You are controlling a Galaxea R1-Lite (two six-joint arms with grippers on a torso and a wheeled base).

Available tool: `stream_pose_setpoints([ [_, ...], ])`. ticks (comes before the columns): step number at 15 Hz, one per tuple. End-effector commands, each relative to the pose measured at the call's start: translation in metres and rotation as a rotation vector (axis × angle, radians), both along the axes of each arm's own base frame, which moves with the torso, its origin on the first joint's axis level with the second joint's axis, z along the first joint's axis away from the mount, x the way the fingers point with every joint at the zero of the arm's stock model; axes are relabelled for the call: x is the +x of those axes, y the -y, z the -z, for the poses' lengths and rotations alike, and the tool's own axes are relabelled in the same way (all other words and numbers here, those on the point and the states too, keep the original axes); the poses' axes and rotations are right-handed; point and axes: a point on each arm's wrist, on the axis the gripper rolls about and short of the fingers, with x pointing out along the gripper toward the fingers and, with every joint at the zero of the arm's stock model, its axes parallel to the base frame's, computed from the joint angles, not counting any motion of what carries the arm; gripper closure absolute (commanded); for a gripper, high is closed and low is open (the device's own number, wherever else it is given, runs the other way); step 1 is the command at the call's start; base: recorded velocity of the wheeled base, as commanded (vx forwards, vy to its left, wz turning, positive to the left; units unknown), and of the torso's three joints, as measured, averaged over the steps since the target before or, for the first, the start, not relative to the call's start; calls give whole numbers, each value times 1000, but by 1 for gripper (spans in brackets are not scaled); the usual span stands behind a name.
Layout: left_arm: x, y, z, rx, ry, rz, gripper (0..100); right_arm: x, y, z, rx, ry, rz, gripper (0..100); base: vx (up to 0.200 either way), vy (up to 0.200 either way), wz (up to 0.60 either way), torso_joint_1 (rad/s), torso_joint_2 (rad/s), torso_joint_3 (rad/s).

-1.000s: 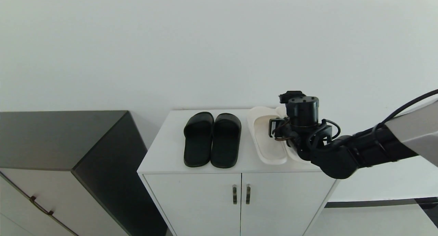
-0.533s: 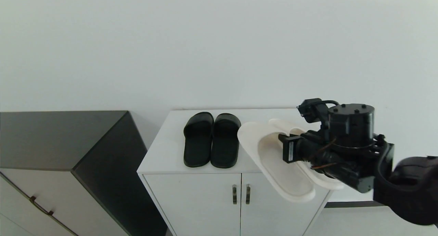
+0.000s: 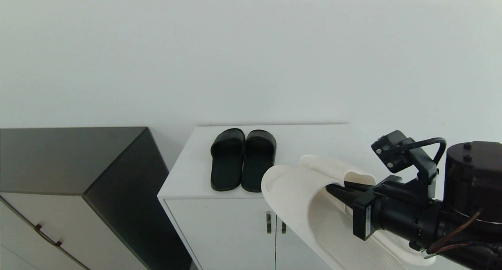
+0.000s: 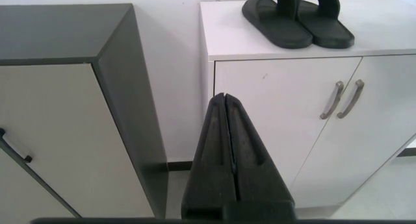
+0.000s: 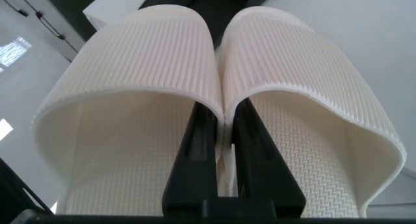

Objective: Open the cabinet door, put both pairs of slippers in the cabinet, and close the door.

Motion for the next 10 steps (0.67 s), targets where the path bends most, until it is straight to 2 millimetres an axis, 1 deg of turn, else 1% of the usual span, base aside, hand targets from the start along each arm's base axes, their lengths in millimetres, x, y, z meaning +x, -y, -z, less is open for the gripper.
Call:
stream_pose_setpoints([
  [1, 0, 0, 0, 0, 0, 0, 100, -3, 2, -2, 7, 6, -4, 100, -200, 0, 0, 12, -2, 2],
  [4, 0, 0, 0, 0, 0, 0, 100, -4, 3, 2, -6, -1, -5, 100, -200, 0, 0, 1, 1, 4],
  [6, 0, 0, 0, -2, 0, 0, 100, -4, 3, 3, -9, -4, -3, 100, 0, 0, 0, 0, 0, 0],
  [10, 0, 0, 0, -2, 0, 0, 100, -6, 7, 15, -77, -5, -14, 100, 0, 0, 0, 0, 0, 0],
])
